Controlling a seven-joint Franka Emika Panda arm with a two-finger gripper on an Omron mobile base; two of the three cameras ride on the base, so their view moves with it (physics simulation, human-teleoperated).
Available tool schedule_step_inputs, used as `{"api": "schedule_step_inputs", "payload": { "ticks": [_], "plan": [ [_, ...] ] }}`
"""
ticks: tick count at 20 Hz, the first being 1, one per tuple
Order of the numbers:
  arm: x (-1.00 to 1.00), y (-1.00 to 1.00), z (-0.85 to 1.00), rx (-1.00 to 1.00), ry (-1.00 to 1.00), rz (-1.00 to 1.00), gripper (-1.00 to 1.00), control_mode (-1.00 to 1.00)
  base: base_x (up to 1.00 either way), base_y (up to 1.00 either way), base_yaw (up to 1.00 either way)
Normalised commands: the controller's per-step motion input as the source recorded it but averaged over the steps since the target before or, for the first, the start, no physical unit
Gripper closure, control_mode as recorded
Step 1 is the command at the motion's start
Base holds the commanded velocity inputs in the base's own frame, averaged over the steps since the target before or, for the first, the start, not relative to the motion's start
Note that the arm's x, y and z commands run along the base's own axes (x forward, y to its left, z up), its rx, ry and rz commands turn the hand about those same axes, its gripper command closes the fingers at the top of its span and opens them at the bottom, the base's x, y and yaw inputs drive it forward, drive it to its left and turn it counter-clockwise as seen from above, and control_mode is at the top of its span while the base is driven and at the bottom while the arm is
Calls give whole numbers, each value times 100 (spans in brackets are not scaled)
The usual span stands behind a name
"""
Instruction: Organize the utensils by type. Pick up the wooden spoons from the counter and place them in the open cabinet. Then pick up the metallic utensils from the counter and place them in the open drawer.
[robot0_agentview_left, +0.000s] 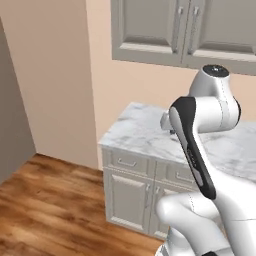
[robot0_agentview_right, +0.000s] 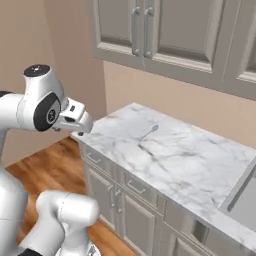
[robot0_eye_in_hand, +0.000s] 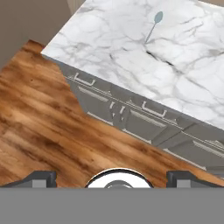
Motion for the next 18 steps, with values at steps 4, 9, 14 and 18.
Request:
{"api": "schedule_step_inputs", "payload": {
  "ticks": [4,9,14,18],
  "plan": [
    [0,0,0,0,0,0,-100,100,-10,-1,-30],
    [0,0,0,0,0,0,-100,100,-53,19,-51],
    [0,0,0,0,0,0,-100,100,2,37,-45],
    [0,0,0,0,0,0,-100,100,0,42,-39]
  ]
}}
